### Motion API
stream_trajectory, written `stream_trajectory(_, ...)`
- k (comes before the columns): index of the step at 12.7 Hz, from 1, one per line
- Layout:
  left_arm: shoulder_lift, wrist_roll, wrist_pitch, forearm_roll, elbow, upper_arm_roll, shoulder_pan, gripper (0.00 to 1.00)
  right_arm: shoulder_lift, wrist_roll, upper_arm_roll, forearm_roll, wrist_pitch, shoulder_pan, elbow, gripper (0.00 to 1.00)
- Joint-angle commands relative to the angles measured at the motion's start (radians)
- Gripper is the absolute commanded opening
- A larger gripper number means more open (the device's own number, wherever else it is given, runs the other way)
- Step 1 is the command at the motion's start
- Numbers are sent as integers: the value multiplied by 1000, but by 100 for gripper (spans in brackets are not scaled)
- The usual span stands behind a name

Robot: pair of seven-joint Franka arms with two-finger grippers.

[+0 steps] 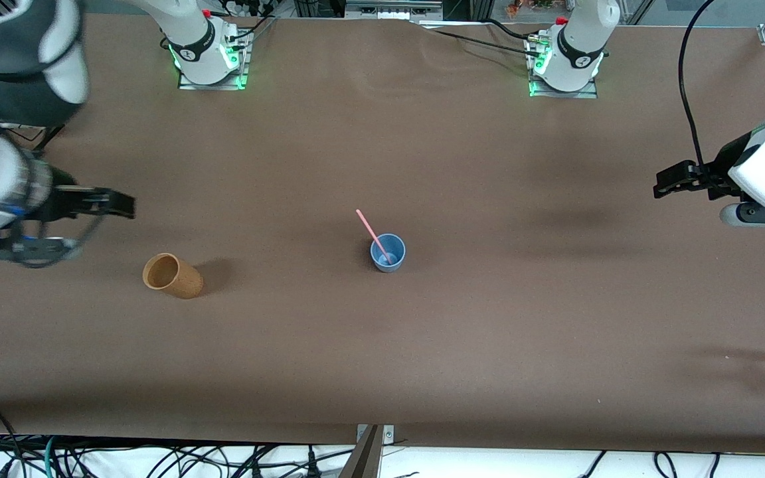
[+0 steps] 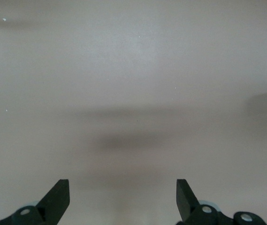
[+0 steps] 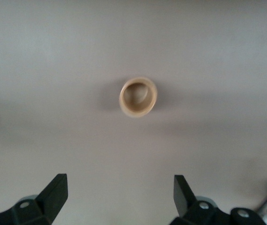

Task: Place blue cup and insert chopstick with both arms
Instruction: 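Open the right gripper and withdraw it from the blue cup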

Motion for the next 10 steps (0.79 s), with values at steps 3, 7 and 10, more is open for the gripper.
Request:
stream_trajectory(3, 19, -3, -6, -26, 28, -5, -5, 100, -292, -8, 496, -168, 2, -394, -292, 100)
stream_trajectory(7, 71, -3, -4, -24, 91, -18, -41, 100, -408, -21, 514, -213, 135, -427, -497, 100)
stream_trajectory(10, 117, -3, 34, -24, 109, -18, -64, 100, -393, -23, 511, -209, 141, -427, -487, 100)
